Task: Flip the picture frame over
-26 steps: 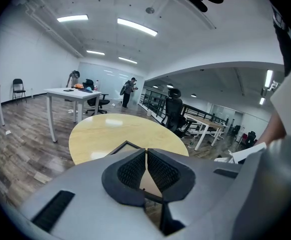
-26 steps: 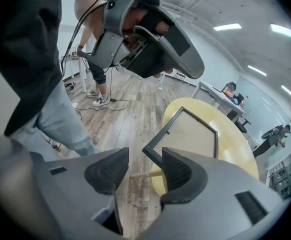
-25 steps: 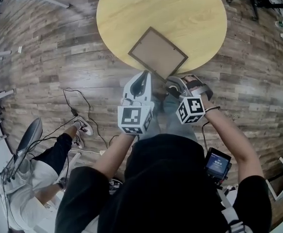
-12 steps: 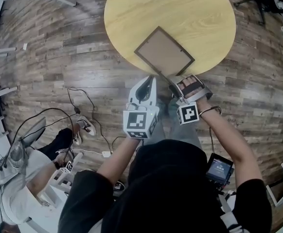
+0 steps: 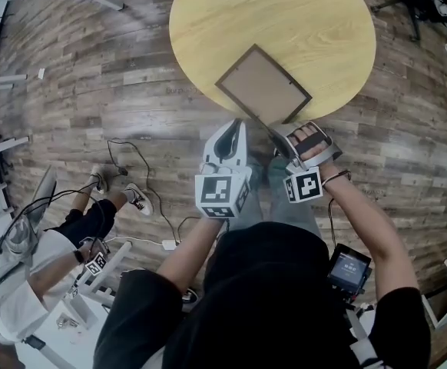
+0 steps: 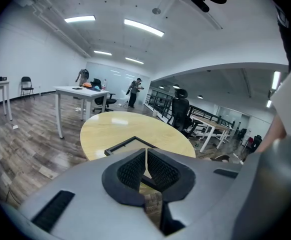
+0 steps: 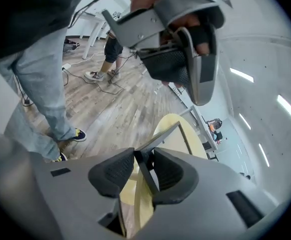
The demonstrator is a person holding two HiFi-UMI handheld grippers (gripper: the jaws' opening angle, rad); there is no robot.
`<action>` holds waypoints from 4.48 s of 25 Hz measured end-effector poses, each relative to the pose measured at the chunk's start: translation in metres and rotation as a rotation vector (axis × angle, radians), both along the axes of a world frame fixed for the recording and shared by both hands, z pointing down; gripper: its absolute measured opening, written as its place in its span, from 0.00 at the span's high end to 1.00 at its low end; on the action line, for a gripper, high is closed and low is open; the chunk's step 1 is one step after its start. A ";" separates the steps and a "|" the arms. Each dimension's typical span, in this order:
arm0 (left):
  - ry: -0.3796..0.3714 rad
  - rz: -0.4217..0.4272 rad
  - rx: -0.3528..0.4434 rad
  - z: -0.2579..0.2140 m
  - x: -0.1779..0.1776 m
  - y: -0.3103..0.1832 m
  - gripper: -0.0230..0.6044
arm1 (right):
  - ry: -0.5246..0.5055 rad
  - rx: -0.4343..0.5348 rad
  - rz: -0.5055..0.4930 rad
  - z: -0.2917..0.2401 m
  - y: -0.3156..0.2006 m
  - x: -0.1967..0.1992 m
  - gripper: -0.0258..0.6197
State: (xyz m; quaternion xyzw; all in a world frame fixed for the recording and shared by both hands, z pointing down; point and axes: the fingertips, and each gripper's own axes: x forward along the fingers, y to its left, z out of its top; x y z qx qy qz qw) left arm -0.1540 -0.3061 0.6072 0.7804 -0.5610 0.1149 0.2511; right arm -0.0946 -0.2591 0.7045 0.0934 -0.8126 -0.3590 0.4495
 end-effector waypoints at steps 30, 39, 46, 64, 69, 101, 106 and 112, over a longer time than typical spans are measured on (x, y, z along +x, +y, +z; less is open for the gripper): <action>-0.021 0.073 0.040 -0.024 0.039 -0.005 0.92 | -1.102 -0.741 0.936 -0.124 -0.081 0.104 0.83; -0.035 0.100 0.031 -0.018 0.051 -0.010 0.92 | -1.319 -1.062 1.153 -0.083 -0.086 0.131 0.84; -0.049 0.112 0.013 -0.008 0.054 -0.010 0.92 | -1.528 -1.322 1.265 -0.039 -0.070 0.140 0.83; -0.053 0.137 0.001 -0.003 0.054 -0.008 0.92 | -1.603 -1.461 1.287 0.009 -0.051 0.146 0.82; -0.061 0.139 0.022 -0.014 0.056 -0.011 0.92 | -1.398 -1.264 1.252 -0.008 -0.056 0.154 0.73; 0.085 0.276 0.356 -0.306 0.102 -0.036 0.92 | -1.156 -0.326 0.637 -0.395 -0.065 0.081 0.92; 0.098 0.269 0.383 -0.308 0.099 -0.046 0.92 | -1.149 -0.284 0.617 -0.401 -0.074 0.076 0.92; 0.114 0.276 0.393 -0.306 0.108 -0.049 0.92 | -1.141 -0.266 0.620 -0.399 -0.079 0.079 0.92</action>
